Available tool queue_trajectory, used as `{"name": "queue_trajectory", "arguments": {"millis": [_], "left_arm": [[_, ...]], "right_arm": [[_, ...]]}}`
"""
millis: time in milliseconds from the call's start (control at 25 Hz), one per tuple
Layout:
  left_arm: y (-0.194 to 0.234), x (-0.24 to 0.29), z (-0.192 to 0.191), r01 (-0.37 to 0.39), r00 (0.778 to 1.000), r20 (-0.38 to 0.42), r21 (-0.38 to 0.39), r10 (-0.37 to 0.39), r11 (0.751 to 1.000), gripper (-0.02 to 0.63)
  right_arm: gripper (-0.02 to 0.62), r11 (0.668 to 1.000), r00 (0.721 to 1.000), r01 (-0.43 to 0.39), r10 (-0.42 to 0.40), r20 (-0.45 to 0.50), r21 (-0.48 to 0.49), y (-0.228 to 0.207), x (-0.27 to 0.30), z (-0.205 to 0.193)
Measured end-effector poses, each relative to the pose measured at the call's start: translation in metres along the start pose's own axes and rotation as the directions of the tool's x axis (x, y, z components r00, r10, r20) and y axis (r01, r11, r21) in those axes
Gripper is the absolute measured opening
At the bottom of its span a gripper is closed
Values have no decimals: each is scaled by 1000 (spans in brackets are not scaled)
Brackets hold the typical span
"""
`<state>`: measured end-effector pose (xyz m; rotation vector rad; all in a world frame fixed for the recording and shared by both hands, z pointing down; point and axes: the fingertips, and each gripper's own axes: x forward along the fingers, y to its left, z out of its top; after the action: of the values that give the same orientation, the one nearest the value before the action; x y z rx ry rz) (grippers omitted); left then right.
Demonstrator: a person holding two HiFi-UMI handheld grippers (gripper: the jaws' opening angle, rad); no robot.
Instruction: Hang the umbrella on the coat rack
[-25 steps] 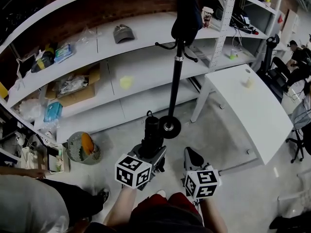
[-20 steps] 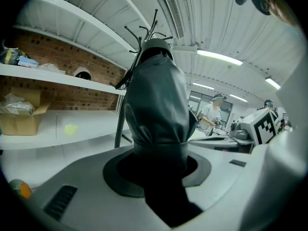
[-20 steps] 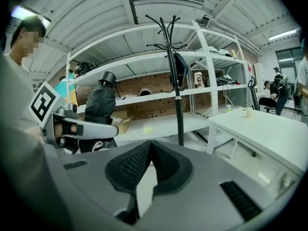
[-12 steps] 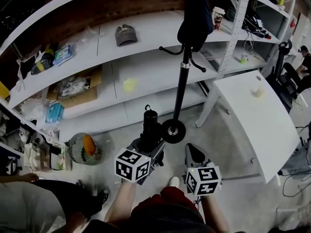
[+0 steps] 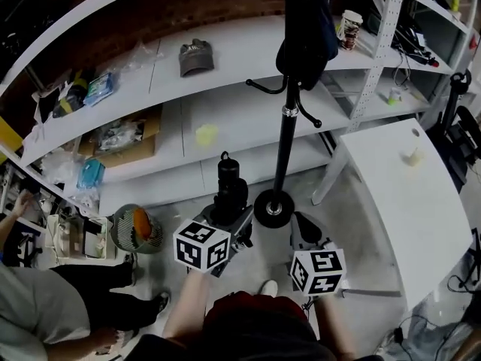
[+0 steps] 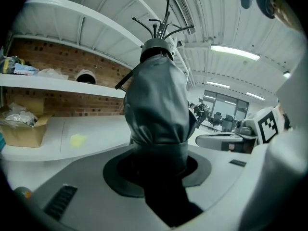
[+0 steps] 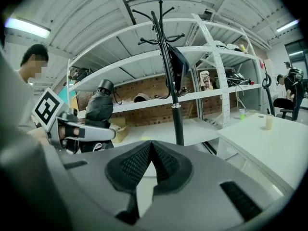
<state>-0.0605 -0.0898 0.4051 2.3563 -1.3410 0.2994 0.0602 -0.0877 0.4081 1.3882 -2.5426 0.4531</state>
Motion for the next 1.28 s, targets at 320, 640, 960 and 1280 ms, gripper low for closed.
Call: {"name": "queue_trajectory", "arguments": {"millis": [320, 640, 960, 1280], "left_arm": [[20, 22, 23, -4, 1000, 15, -11, 4, 1000, 152], [73, 54, 50, 25, 999, 39, -39, -23, 999, 152], [134, 91, 70, 55, 998, 9, -13, -55, 998, 152], [182, 119, 101, 103, 995, 9, 17, -103, 995, 152]], "right_arm": [[18, 1000, 1000, -18, 18, 3, 3, -14, 22, 12], [18, 999, 999, 33, -32, -21, 18, -28, 64, 18], [18, 997, 997, 72, -72, -36, 7, -24, 124, 36], [18, 992, 991, 128, -128, -37, 15, -23, 169, 52]]}}
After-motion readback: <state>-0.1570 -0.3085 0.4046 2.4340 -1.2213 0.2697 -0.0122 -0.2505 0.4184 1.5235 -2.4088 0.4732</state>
